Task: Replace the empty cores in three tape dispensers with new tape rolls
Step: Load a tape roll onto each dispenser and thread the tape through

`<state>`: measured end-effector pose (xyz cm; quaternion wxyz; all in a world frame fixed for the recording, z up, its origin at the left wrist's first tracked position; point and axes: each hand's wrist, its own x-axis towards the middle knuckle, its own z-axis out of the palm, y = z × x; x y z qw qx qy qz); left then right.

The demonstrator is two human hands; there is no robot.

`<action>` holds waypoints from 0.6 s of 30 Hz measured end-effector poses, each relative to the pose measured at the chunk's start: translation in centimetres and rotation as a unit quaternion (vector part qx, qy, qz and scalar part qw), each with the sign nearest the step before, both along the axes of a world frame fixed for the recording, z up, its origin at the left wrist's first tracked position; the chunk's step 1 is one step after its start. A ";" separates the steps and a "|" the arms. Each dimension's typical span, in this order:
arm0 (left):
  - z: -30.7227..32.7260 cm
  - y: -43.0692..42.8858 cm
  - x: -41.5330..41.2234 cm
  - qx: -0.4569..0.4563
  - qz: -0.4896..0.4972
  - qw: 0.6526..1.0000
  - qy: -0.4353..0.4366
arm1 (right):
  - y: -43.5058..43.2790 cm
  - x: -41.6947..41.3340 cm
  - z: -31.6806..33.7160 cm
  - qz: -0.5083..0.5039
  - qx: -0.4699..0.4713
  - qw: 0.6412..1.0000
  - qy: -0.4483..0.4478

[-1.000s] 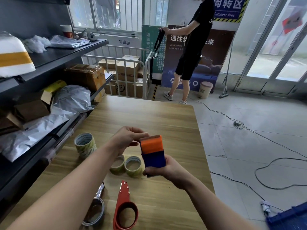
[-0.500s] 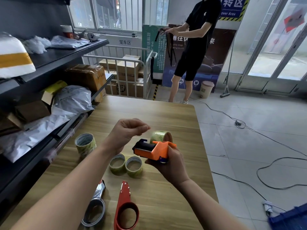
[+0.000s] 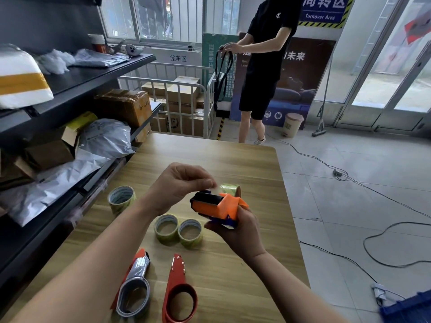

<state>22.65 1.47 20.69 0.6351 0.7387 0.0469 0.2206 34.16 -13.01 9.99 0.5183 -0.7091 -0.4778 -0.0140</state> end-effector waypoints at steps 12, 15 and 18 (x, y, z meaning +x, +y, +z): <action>0.1 0.4 -0.9 -0.008 0.006 1.000 0.002 | 0.1 -0.8 0.4 0.031 0.016 0.996 0.081; 0.4 0.3 -1.0 -0.002 0.012 1.000 -0.001 | 0.2 -1.0 0.4 0.028 0.000 0.995 0.091; 0.5 0.1 -1.1 0.013 0.017 1.000 0.001 | 0.2 -1.1 0.3 0.020 -0.039 0.994 0.099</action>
